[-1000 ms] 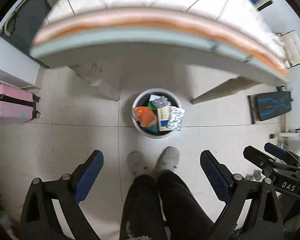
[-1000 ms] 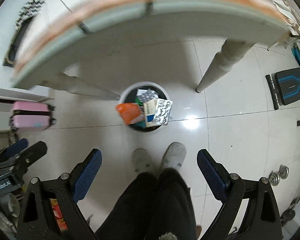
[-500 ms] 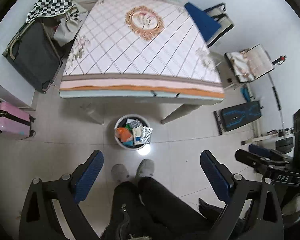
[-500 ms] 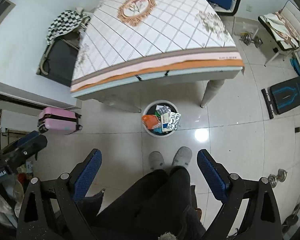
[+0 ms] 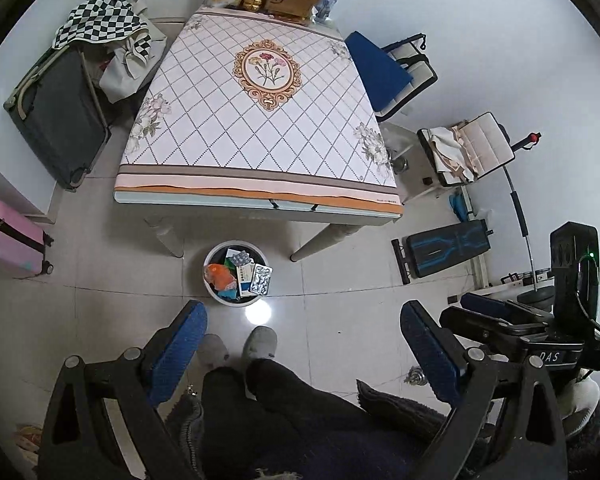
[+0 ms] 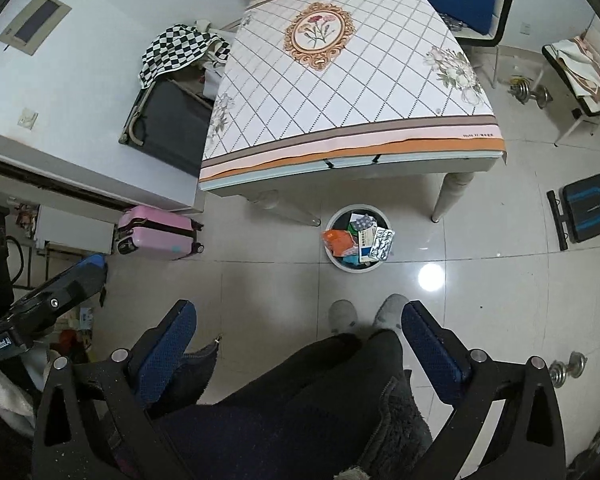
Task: Collect trash
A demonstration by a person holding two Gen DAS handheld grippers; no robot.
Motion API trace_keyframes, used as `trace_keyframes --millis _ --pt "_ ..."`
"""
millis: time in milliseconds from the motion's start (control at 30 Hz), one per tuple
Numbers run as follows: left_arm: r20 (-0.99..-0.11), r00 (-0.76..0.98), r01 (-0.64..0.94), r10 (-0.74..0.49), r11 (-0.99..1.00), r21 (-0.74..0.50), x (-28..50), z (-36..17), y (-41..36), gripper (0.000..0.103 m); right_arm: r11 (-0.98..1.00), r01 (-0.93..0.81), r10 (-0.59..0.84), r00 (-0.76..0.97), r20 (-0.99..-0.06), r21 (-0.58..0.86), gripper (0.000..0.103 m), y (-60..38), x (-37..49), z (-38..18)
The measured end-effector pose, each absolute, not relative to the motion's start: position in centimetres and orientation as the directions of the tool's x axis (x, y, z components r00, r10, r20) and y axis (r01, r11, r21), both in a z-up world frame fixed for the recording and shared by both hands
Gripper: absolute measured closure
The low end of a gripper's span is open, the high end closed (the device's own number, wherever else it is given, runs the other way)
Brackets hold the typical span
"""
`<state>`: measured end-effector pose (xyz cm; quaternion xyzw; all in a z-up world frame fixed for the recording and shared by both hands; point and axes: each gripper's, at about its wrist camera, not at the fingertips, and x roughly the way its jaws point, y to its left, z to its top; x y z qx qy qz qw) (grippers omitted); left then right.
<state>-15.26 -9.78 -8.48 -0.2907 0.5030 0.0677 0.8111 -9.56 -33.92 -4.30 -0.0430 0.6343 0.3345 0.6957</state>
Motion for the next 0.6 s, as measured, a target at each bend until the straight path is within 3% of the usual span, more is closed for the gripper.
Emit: trace_keyframes --millis 67,600 --pt "-0.855 0.485 -0.400 -0.185 0.822 -0.405 -15.4 -8.4 -9.8 0.000 0.768 -0.522 0.415 -0.034 -0.909 0.370 0.000 -33.8 -9.8 -3.9" --pt "-0.858 0.480 -0.388 -0.184 0.833 -0.395 -16.3 -8.1 -9.7 0.000 0.757 -0.535 0.412 -0.053 -0.910 0.374 0.000 -32.5 -10.2 -3.7"
